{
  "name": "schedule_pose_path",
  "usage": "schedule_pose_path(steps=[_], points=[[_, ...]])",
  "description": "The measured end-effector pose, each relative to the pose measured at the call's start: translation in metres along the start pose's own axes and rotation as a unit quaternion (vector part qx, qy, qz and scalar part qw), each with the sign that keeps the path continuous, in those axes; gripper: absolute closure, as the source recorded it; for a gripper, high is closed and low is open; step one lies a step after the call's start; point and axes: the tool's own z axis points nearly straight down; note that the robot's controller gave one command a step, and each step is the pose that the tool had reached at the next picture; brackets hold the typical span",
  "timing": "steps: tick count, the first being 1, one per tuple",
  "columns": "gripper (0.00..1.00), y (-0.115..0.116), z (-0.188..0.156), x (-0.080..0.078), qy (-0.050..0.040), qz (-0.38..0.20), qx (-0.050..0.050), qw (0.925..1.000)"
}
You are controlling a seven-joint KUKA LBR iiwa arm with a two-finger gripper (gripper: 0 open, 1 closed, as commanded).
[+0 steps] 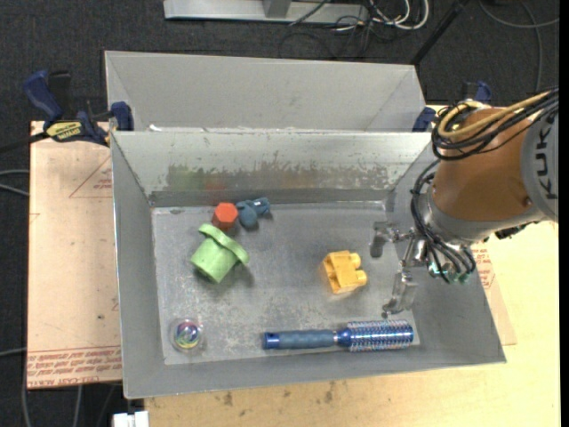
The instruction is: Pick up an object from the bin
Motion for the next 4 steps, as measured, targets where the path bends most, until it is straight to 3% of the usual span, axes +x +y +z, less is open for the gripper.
schedule_pose_path(steps=[1, 2, 3, 4], points=[[0.00, 0.022, 0.080, 0.041, -0.0149, -0.127, 0.003, 0.9918], [0.00, 0.054, 0.054, 0.043, -0.0054, -0.176, 0.001, 0.9844], [0.00, 0.068, 0.056, 0.049, -0.0041, -0.278, 0.001, 0.9606], [0.00, 0.058, 0.083, 0.044, -0.0109, -0.391, 0.004, 0.9203]])
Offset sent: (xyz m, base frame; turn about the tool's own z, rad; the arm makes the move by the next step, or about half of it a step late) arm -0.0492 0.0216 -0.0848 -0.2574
